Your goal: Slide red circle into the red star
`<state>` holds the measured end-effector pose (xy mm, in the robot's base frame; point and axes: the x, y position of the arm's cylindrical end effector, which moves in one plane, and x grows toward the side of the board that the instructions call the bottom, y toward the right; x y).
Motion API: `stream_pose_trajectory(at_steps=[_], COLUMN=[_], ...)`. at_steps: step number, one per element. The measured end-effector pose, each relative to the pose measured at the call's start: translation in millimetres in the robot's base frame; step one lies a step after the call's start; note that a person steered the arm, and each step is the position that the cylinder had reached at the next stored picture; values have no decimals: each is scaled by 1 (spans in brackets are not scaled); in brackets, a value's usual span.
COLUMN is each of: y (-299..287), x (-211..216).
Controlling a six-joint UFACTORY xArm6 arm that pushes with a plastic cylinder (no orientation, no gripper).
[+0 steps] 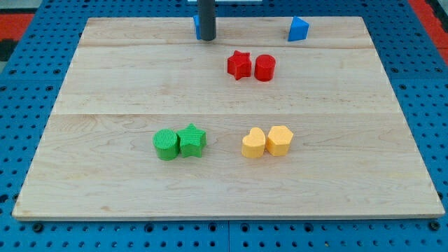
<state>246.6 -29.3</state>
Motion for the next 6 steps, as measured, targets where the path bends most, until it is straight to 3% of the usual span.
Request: stream_pose_trajectory(at_steps=[3,4,6], y=[189,152,33], x=[63,91,98])
